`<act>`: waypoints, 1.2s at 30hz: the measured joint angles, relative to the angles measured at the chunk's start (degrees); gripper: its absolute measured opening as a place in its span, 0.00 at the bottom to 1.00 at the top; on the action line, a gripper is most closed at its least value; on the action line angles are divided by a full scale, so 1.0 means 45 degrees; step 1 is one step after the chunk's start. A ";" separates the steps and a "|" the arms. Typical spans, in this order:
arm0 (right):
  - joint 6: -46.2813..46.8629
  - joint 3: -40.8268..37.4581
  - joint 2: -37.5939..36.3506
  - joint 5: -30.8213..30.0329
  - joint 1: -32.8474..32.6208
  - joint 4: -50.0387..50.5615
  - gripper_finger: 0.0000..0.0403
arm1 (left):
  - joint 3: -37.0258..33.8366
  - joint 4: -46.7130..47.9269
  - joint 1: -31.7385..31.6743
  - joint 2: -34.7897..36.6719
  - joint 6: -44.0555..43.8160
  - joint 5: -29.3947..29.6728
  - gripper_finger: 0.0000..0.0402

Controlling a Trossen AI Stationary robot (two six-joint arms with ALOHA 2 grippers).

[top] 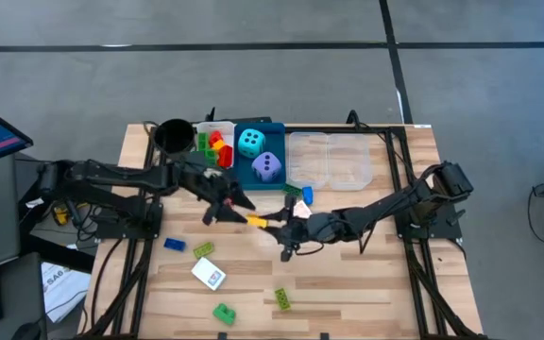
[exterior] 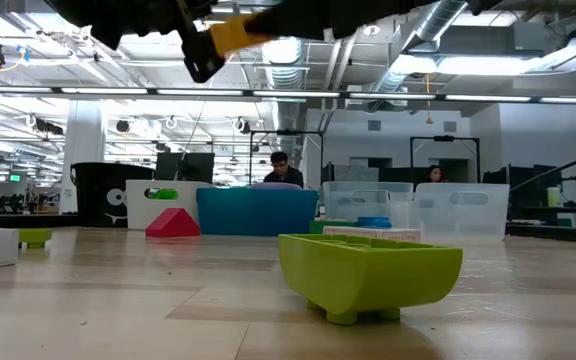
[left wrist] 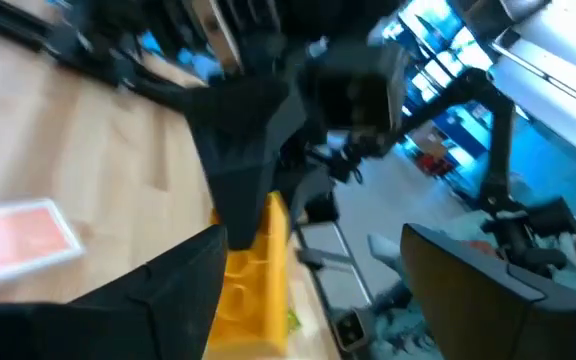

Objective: Pick & Place Toys
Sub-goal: Put the small yellow game piece into the left transparent bin

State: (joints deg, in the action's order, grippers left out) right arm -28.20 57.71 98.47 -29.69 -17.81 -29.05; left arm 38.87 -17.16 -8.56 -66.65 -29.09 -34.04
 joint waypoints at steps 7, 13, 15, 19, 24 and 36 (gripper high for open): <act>0.2443 -0.0005 -0.1283 -0.3879 0.0212 0.3188 0.25 | -0.0004 0.1971 -0.2002 0.2247 0.0211 0.0005 0.74; 0.6523 -0.0006 -0.3115 -0.4858 0.1189 0.7332 0.25 | 0.0005 0.2712 -0.2973 0.3817 0.1331 0.0741 0.74; 0.7783 -0.0005 -0.3556 -0.4805 0.1806 0.8718 0.26 | 0.0005 0.2804 -0.3049 0.4097 0.1640 0.1374 0.74; 0.9926 -0.0010 -0.3826 -0.3980 0.3361 1.0736 0.26 | 0.0005 0.2749 -0.3035 0.4339 0.2261 0.1941 0.74; 1.0203 -0.0010 -0.3043 -0.1946 0.4953 1.0634 0.26 | 0.0005 0.2754 -0.3026 0.4234 0.2324 0.1952 0.74; 1.0844 -0.0024 -0.1431 -0.1025 0.6330 1.0431 0.26 | 0.0000 0.4379 -0.3021 0.4210 0.2281 0.2000 0.74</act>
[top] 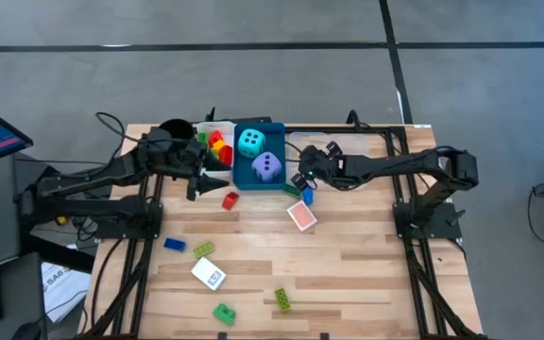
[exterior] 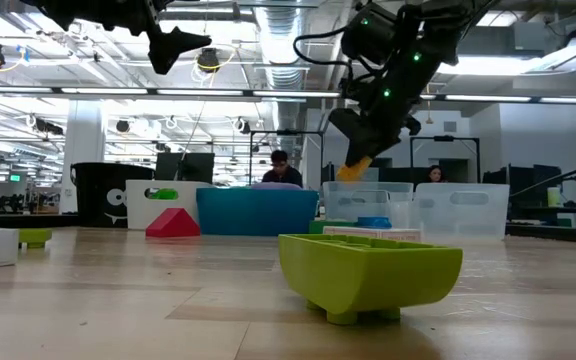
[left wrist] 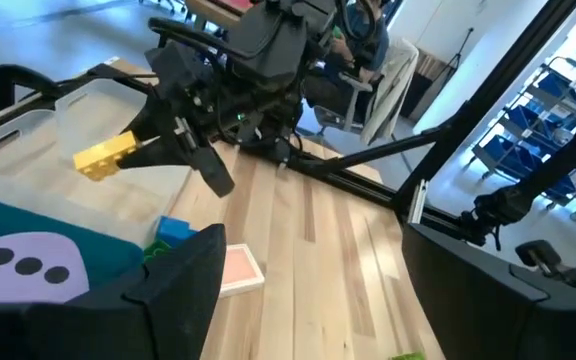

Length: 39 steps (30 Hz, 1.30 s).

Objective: Pick & Place Toys
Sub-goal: Put the small yellow game piece into the left transparent bin, then put the small dark green game piece into the left transparent bin

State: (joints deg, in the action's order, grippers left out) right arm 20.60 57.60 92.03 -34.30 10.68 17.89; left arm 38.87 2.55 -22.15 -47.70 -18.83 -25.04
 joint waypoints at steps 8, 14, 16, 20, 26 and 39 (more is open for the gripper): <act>0.0573 0.0005 0.0000 0.0255 0.0104 0.0011 0.38 | 0.0000 -0.0002 0.0000 0.0000 0.0029 0.0000 0.74; 0.0560 0.0005 0.0000 0.0291 -0.0004 0.0014 0.54 | 0.0000 0.0000 0.0000 0.0000 0.0033 0.0000 0.74; 0.0563 0.0005 -0.0024 0.0287 -0.0136 0.0019 0.58 | 0.0000 0.0000 0.0000 0.0000 0.0033 -0.0005 0.74; 0.0608 0.0024 -0.0165 0.0159 -0.0863 0.0046 0.61 | 0.0000 0.0005 0.0000 -0.0002 0.0033 -0.0010 0.74; 0.1480 0.0015 -0.0316 -0.0936 -0.2868 0.0395 0.62 | -0.0005 0.0010 0.0005 -0.0005 0.0033 -0.0049 0.74; 0.4006 0.0020 -0.0316 -0.3921 -0.5764 0.0895 0.62 | -0.0024 0.0332 0.2663 -0.2302 0.0046 0.0852 0.74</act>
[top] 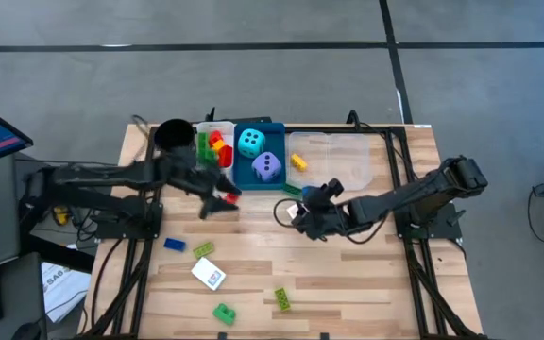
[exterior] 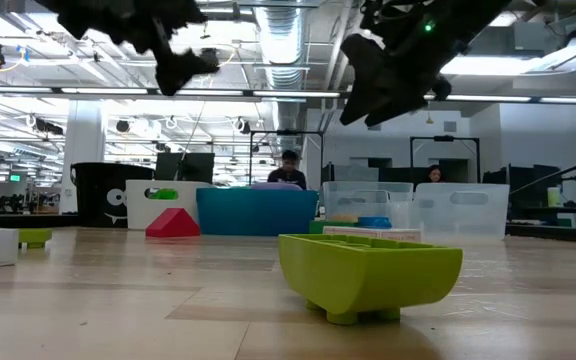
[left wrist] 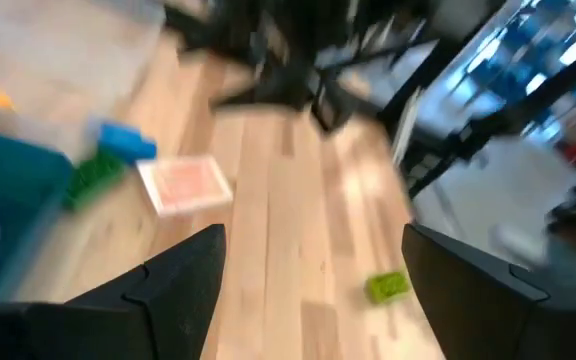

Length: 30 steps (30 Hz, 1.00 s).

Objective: Pick & Place Toys
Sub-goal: Put the small dark green game piece into the left transparent bin

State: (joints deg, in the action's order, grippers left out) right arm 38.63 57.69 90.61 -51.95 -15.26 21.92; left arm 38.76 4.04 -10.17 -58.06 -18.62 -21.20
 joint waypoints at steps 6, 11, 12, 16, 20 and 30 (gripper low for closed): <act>0.0336 0.0000 0.0000 -0.0085 -0.0056 0.0104 0.62 | 0.0000 -0.1866 0.2288 -0.3028 0.0783 0.3033 0.74; 0.0341 0.0000 0.0000 0.0733 -0.0118 0.0120 0.60 | -0.0005 -0.3758 0.3012 -0.4866 0.0971 0.3875 0.73; 0.0340 0.0000 0.0000 0.0987 -0.0094 0.0118 0.58 | -0.0005 -0.3971 0.3067 -0.5079 0.0971 0.3901 0.72; 0.0053 -0.0002 0.0040 0.1890 0.0340 0.0067 0.40 | 0.0001 -0.4383 0.3045 -0.5370 0.1164 0.4136 0.69; -0.0588 -0.0005 0.0063 0.2347 0.0966 -0.0004 0.11 | 0.0005 -0.4320 0.2742 -0.4904 0.2071 0.4745 0.65; 0.1371 0.0000 0.0250 0.5348 0.2972 -0.0639 0.01 | 0.0008 -0.4182 0.1445 -0.2213 0.3135 0.5199 0.56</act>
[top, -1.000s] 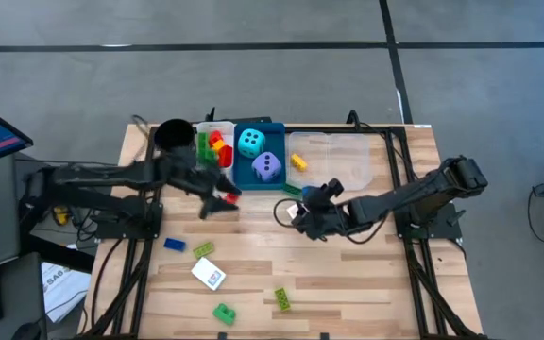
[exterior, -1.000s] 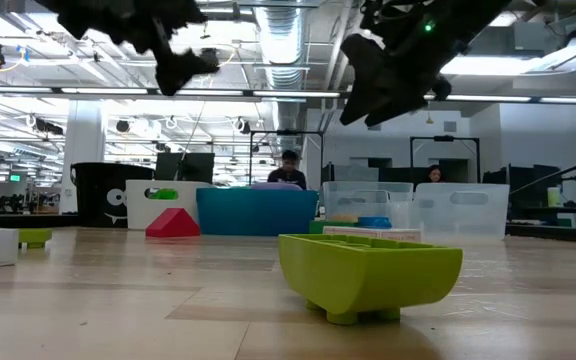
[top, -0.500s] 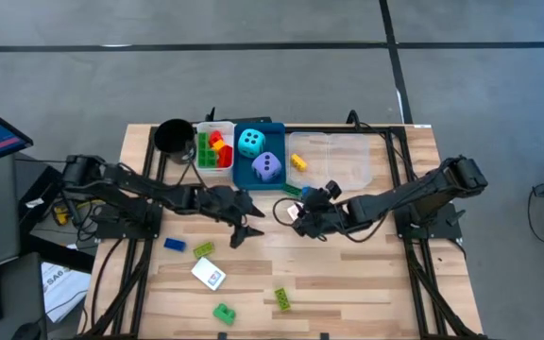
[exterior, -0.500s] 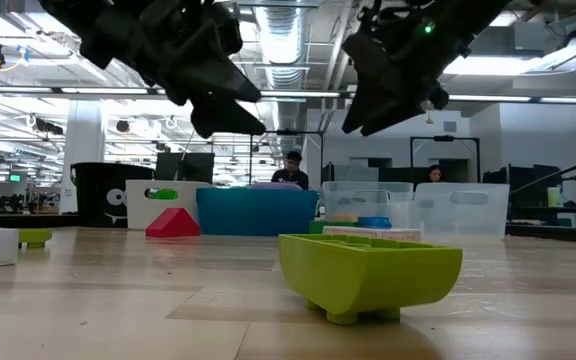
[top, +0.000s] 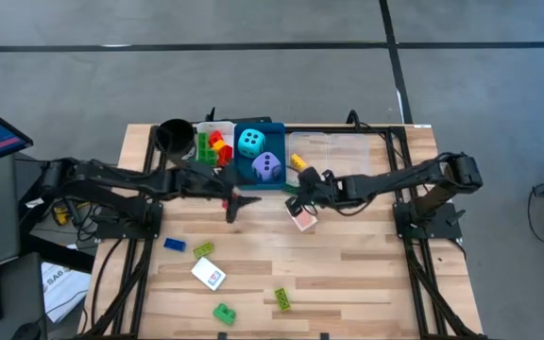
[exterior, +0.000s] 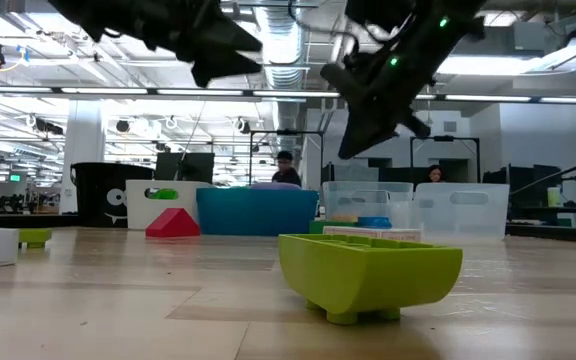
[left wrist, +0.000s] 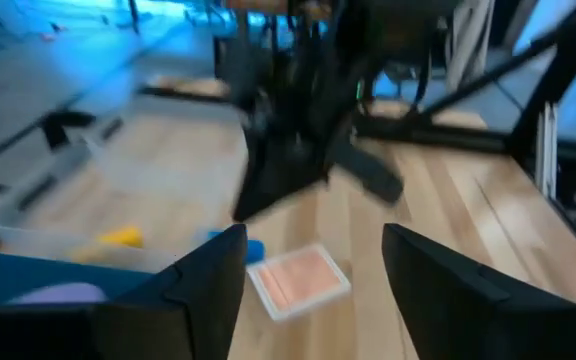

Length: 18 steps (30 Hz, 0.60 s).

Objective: Pick & Place Toys
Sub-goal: Put the small dark green game piece into the left transparent bin

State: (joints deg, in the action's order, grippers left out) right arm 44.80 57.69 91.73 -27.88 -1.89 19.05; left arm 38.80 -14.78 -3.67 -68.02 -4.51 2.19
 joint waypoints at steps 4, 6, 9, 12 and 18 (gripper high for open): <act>0.0759 0.0000 0.0514 0.1103 0.0504 -0.0200 0.01 | 0.0000 0.0704 -0.0409 0.1227 0.0001 0.0006 0.53; 0.1074 -0.0009 0.0870 0.1547 0.0668 -0.0201 0.01 | -0.0002 0.1014 -0.0521 0.1680 0.0003 0.0005 0.52; 0.1797 -0.0013 0.1520 0.1631 0.0823 -0.0359 0.01 | -0.0003 0.1703 -0.0538 0.2272 -0.0001 0.0001 0.50; 0.2439 0.0006 0.2039 0.1716 0.0998 -0.0477 0.00 | -0.0009 0.2246 -0.0534 0.2637 0.0000 0.0001 0.49; 0.3009 0.0408 0.2958 0.1705 0.1283 -0.0349 0.00 | 0.0007 0.2417 -0.0533 0.2554 -0.0001 -0.0004 0.47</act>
State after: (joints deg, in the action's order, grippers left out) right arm 58.34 59.53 105.04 -20.20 3.88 17.48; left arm 38.83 -3.91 -6.07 -56.53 -4.51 2.17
